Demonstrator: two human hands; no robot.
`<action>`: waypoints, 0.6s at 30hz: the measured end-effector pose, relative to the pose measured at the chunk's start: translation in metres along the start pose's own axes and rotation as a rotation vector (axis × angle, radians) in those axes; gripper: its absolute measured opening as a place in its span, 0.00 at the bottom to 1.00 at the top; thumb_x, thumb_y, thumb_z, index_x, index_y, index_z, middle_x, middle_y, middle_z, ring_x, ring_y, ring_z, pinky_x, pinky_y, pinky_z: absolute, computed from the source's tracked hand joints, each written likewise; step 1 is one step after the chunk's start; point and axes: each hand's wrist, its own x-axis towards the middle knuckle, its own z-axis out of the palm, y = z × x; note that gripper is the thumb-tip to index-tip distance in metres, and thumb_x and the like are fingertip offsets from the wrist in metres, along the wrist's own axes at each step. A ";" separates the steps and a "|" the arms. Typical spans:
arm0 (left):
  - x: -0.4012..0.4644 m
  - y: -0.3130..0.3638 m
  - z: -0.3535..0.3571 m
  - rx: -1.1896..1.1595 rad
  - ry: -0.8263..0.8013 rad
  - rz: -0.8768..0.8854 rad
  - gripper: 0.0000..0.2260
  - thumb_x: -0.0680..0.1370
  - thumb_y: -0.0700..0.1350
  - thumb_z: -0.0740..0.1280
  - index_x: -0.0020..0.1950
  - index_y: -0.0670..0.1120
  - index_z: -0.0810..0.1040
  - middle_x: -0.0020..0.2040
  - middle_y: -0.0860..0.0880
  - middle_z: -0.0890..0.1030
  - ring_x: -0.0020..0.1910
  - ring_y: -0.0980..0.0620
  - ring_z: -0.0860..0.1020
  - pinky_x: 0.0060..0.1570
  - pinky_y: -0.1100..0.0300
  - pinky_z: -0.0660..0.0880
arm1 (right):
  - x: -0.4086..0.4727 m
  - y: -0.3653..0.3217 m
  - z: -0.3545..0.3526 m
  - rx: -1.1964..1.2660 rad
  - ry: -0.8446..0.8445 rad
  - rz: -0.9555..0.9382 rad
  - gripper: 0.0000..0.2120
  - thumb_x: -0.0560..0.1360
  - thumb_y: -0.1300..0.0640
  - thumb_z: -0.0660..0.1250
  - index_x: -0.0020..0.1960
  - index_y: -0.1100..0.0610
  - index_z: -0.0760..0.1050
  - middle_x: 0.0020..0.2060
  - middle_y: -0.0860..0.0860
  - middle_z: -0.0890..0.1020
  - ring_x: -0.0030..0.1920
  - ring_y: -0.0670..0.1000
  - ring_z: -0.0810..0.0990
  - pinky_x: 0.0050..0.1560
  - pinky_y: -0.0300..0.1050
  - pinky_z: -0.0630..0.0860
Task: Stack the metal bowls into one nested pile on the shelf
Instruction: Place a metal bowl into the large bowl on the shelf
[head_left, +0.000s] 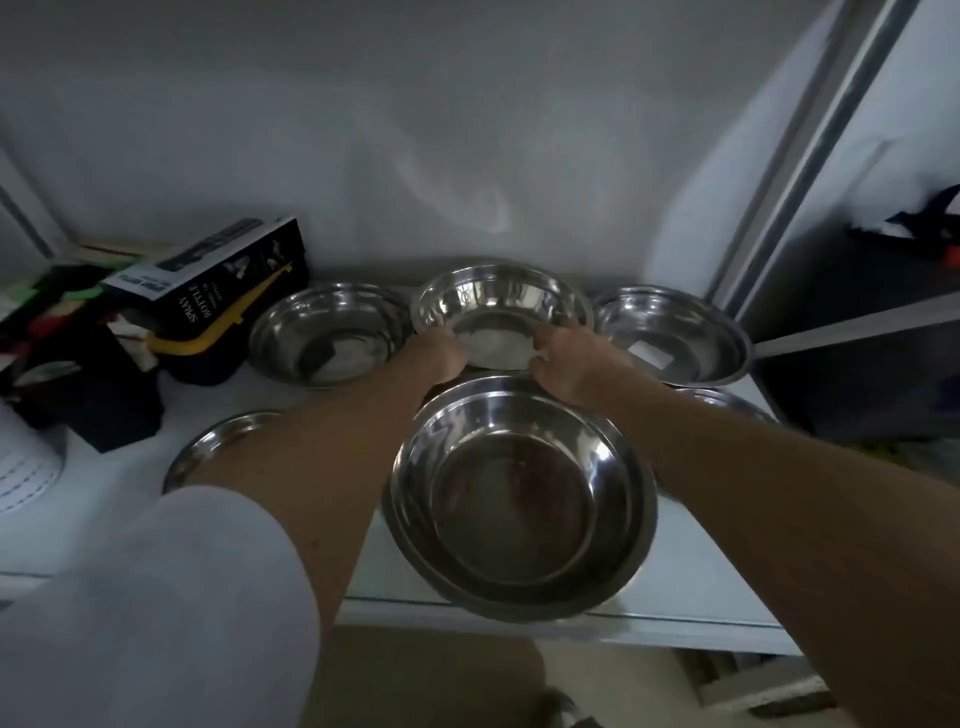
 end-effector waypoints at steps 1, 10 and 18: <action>0.005 -0.002 0.002 -0.005 -0.012 -0.021 0.22 0.82 0.47 0.54 0.73 0.39 0.67 0.71 0.39 0.72 0.67 0.40 0.72 0.65 0.52 0.69 | 0.003 -0.001 0.000 -0.012 -0.005 0.002 0.18 0.78 0.51 0.58 0.66 0.55 0.72 0.63 0.57 0.76 0.60 0.60 0.77 0.54 0.51 0.73; 0.016 0.013 0.003 -1.016 0.046 -0.304 0.18 0.80 0.31 0.60 0.70 0.38 0.70 0.67 0.36 0.74 0.62 0.35 0.77 0.41 0.50 0.80 | 0.022 -0.001 0.008 -0.049 -0.003 0.030 0.21 0.78 0.49 0.57 0.69 0.54 0.69 0.67 0.57 0.72 0.62 0.61 0.76 0.58 0.56 0.75; -0.012 0.022 -0.034 -1.013 0.167 -0.186 0.16 0.77 0.32 0.62 0.65 0.37 0.74 0.59 0.36 0.80 0.50 0.37 0.83 0.40 0.51 0.81 | -0.001 -0.011 -0.016 -0.054 0.347 0.066 0.21 0.79 0.48 0.53 0.67 0.55 0.70 0.66 0.57 0.71 0.62 0.61 0.73 0.52 0.55 0.73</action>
